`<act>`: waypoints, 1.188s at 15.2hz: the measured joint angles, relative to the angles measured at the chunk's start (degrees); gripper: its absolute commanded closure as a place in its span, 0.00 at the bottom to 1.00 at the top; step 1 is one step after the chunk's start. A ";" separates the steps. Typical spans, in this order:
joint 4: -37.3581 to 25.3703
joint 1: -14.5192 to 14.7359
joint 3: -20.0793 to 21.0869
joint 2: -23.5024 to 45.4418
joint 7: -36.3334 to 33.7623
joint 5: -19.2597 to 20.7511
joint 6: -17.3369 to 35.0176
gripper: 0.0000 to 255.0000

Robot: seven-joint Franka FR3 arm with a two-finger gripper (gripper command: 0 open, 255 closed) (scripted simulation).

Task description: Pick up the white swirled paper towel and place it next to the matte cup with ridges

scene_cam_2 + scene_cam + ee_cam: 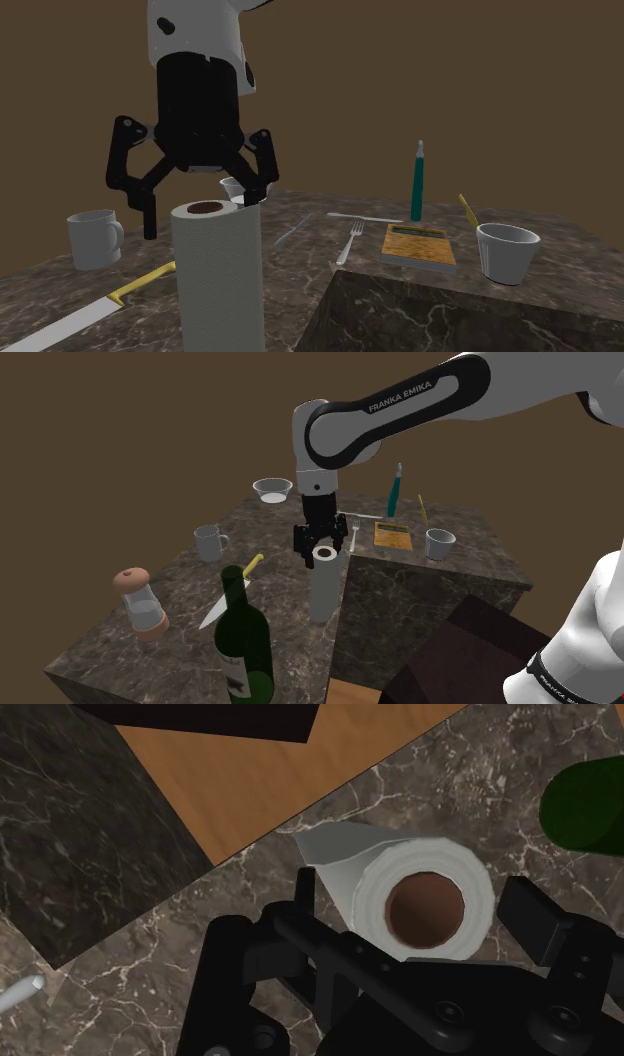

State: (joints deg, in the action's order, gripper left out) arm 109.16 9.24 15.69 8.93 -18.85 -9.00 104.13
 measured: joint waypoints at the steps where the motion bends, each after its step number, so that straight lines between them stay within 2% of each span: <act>1: 0.00 0.00 0.00 0.00 0.00 0.00 0.00 1.00; 11: 0.00 -0.01 -0.01 -0.01 0.00 0.01 -0.01 1.00; 18: -3.03 -0.05 0.06 -1.21 -0.59 -0.18 -4.13 1.00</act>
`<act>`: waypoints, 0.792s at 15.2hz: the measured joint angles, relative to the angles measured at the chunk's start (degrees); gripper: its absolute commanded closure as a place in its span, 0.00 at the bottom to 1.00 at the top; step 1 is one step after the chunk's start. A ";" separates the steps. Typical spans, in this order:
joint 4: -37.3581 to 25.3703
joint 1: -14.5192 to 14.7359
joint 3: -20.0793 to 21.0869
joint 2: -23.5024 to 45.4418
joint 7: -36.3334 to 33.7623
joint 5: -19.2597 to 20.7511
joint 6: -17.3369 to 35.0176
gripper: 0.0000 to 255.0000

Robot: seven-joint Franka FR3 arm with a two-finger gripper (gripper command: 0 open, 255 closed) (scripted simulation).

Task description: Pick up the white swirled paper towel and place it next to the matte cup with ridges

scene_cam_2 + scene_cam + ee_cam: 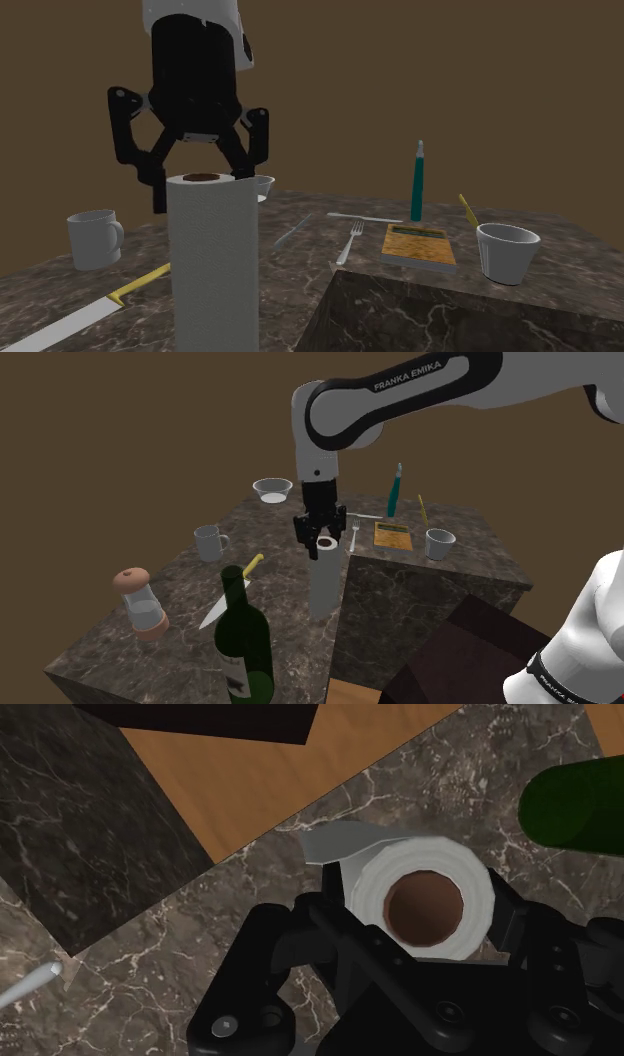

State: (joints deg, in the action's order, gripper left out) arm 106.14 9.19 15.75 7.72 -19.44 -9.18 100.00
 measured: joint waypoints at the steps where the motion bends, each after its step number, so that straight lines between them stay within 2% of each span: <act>1: -0.41 -0.06 -0.03 -0.24 0.00 -0.03 -0.65 1.00; 12: -7.45 -0.28 -0.10 -1.54 -1.01 -0.20 -8.90 1.00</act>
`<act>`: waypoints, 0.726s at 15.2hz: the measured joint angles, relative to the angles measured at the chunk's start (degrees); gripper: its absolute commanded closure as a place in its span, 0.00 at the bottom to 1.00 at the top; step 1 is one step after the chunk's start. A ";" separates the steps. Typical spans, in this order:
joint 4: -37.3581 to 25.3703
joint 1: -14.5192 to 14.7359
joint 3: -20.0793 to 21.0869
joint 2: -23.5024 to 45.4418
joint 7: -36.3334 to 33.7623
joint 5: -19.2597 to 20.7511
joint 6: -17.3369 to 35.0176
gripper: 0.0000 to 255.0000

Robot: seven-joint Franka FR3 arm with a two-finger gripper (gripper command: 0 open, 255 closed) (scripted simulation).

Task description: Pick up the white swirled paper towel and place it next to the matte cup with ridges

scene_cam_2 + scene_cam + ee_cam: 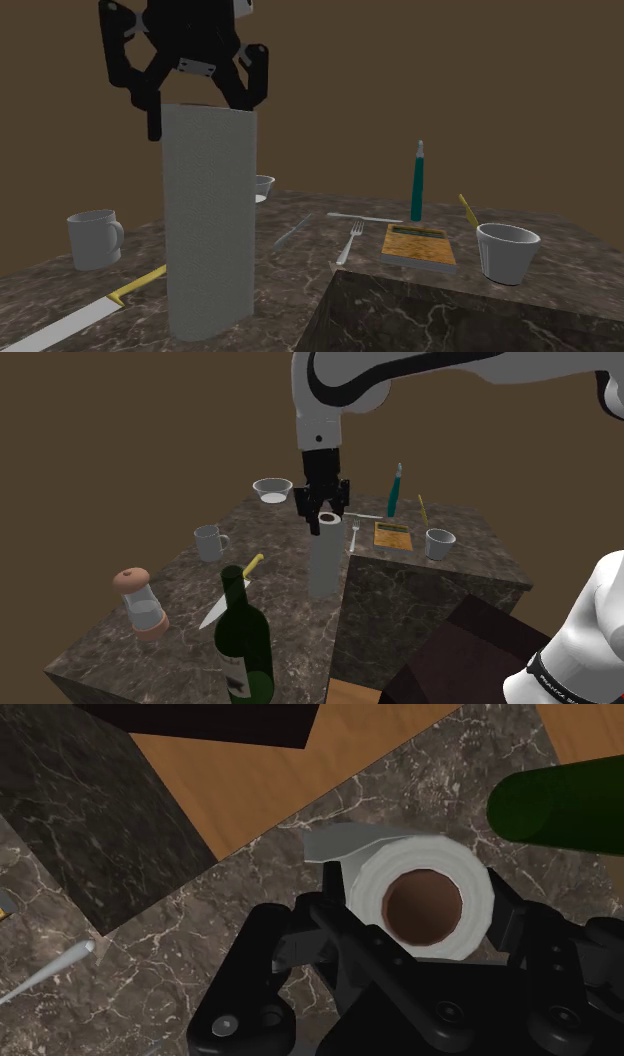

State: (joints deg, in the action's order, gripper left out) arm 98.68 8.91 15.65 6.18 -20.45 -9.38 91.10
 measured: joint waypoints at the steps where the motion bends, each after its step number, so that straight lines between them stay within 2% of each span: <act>1: -0.75 -0.03 -0.03 0.11 -0.05 0.04 -0.64 1.00; 11: -8.23 0.00 0.05 0.00 -1.40 -0.08 -8.12 1.00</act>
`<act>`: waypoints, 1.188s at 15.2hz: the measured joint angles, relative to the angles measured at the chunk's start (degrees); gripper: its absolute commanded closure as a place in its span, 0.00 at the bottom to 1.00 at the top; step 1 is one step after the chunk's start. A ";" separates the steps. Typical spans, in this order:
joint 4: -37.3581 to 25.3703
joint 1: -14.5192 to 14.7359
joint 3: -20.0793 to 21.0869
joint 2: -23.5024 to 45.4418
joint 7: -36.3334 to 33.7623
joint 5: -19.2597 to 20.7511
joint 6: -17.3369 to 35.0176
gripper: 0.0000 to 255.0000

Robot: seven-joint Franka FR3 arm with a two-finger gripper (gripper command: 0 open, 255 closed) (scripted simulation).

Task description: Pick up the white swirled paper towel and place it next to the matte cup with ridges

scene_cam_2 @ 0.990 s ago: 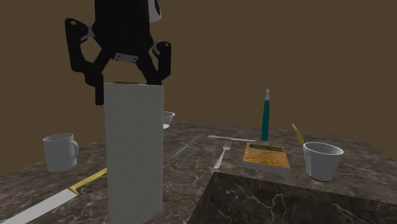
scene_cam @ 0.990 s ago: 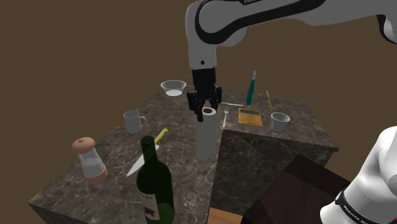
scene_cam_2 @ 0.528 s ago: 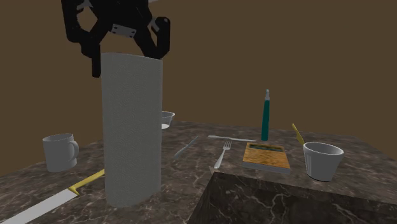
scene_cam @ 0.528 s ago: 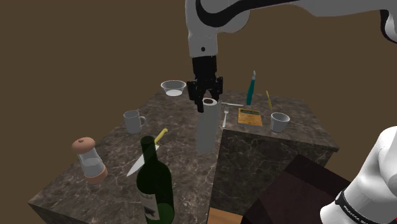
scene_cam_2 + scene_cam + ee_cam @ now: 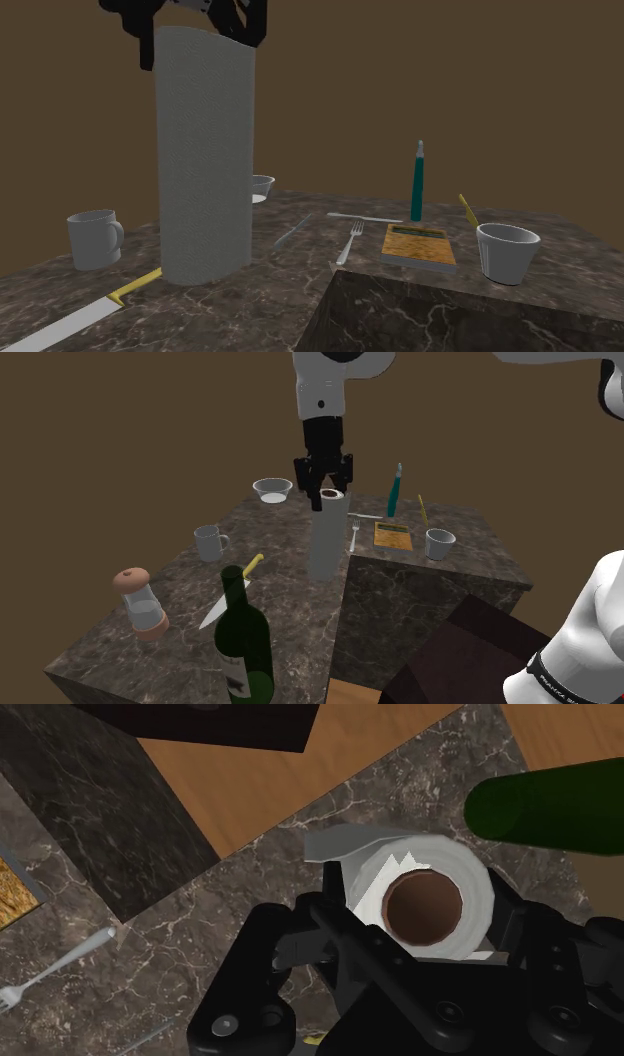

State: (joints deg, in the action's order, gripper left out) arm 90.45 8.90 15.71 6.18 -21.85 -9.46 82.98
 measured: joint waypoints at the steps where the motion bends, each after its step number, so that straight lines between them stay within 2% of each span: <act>1: -1.06 -0.02 -0.02 0.21 -0.10 0.05 -0.84 1.00; 18: -21.61 0.69 0.38 5.52 -3.47 0.68 -15.94 1.00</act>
State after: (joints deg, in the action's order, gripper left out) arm 68.84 9.59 16.09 11.70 -25.32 -8.78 67.04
